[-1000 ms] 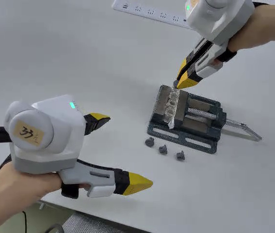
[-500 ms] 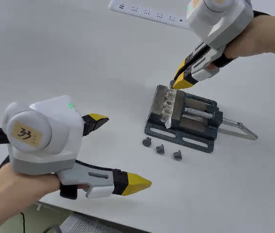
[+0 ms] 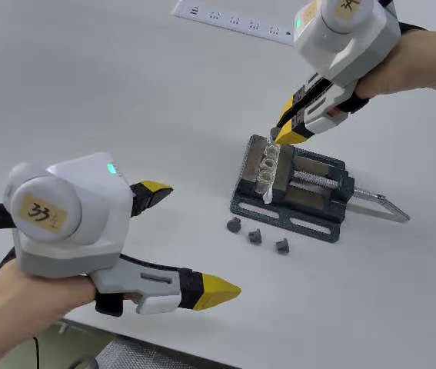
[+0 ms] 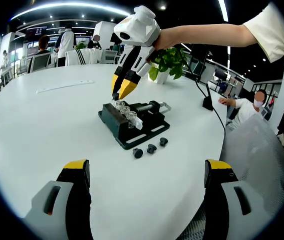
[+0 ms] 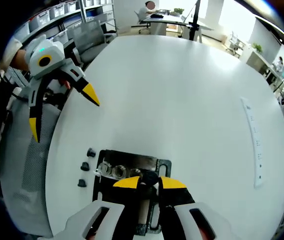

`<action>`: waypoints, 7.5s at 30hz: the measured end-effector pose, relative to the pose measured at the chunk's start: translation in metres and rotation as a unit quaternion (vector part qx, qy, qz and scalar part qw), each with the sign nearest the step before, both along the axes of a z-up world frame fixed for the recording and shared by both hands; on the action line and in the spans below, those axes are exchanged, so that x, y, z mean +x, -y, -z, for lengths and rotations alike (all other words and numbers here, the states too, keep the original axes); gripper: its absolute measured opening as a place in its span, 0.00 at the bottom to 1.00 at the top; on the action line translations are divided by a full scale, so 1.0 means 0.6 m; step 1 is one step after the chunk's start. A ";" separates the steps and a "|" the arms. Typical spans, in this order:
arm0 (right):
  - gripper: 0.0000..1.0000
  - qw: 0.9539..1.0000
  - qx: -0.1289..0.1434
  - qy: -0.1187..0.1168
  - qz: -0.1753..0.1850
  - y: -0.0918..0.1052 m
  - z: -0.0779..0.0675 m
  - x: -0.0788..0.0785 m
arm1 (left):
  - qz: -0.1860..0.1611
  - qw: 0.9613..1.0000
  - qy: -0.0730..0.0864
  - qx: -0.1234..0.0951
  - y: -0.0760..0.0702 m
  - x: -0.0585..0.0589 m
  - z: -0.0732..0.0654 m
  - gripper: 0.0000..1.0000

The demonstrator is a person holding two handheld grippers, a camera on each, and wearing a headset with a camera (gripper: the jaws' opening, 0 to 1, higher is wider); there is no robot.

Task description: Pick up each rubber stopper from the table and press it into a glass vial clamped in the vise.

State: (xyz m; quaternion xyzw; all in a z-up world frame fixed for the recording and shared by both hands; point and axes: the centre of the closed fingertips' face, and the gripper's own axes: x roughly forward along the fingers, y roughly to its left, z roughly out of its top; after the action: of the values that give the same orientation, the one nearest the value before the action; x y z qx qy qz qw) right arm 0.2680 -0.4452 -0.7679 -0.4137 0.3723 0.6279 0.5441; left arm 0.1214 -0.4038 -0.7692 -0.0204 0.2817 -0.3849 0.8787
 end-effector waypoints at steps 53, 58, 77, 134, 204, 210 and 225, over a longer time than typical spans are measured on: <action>0.00 0.997 -0.073 -0.006 -0.016 0.006 -0.009 0.002 | -0.009 1.000 -0.008 -0.009 0.002 -0.002 0.012 0.94; 0.00 0.996 -0.082 -0.013 -0.007 0.007 -0.008 0.002 | -0.010 1.000 -0.008 -0.009 0.002 -0.003 0.012 0.93; 0.00 0.995 -0.092 -0.023 0.024 0.000 -0.006 0.005 | -0.012 1.000 -0.013 -0.009 -0.002 -0.008 0.022 0.93; 0.00 0.994 -0.096 -0.018 0.047 0.001 -0.001 0.009 | -0.020 1.000 -0.017 -0.015 -0.006 0.009 0.024 0.91; 0.00 0.997 -0.066 -0.026 0.010 -0.027 -0.016 -0.029 | -0.031 0.999 -0.011 -0.011 -0.016 0.019 0.015 0.91; 0.00 0.997 -0.077 -0.022 0.008 -0.023 -0.010 -0.025 | -0.034 0.999 -0.010 -0.013 -0.017 0.018 0.014 0.91; 0.00 0.996 -0.078 -0.035 0.013 -0.023 -0.004 -0.026 | -0.032 0.999 -0.013 -0.011 -0.018 0.015 0.020 0.91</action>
State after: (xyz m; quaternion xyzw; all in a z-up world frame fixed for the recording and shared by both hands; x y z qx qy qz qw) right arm 0.2524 -0.4316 -0.7653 -0.4280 0.4445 0.6037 0.5048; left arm 0.1305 -0.3929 -0.7814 -0.0443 0.2883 -0.3597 0.8863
